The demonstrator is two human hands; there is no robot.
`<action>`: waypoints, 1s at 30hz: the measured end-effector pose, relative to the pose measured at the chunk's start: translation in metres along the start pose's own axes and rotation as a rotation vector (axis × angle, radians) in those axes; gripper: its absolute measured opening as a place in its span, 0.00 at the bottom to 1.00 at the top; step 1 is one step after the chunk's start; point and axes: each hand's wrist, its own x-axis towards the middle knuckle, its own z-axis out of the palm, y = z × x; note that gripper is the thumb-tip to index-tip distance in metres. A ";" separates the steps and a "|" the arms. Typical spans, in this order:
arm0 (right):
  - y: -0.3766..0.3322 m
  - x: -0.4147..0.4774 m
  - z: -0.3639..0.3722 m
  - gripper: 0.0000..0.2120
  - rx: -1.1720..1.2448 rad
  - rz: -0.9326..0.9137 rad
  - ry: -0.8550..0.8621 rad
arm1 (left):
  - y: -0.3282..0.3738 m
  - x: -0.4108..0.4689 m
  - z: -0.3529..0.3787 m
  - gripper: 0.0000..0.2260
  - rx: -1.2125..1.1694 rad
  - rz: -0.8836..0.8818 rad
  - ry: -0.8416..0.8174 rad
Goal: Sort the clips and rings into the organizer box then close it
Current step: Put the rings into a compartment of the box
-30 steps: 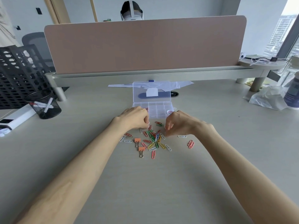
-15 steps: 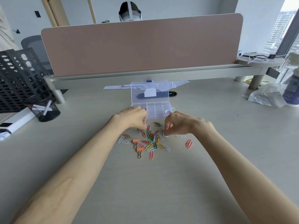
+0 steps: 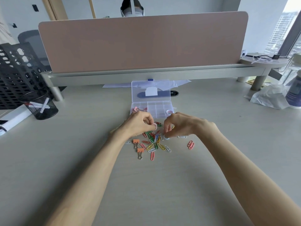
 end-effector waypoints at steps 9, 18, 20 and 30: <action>0.005 0.001 0.006 0.05 0.079 0.030 0.110 | -0.007 0.000 0.007 0.05 -0.090 0.048 0.064; 0.012 0.007 0.008 0.04 0.503 -0.111 0.325 | -0.008 0.003 0.005 0.02 -0.059 0.060 0.100; 0.011 0.009 0.007 0.05 0.558 -0.144 0.383 | -0.007 0.003 0.004 0.02 -0.055 0.049 0.113; 0.014 0.017 0.013 0.04 0.676 -0.126 0.461 | -0.004 0.009 0.009 0.03 -0.118 0.037 0.090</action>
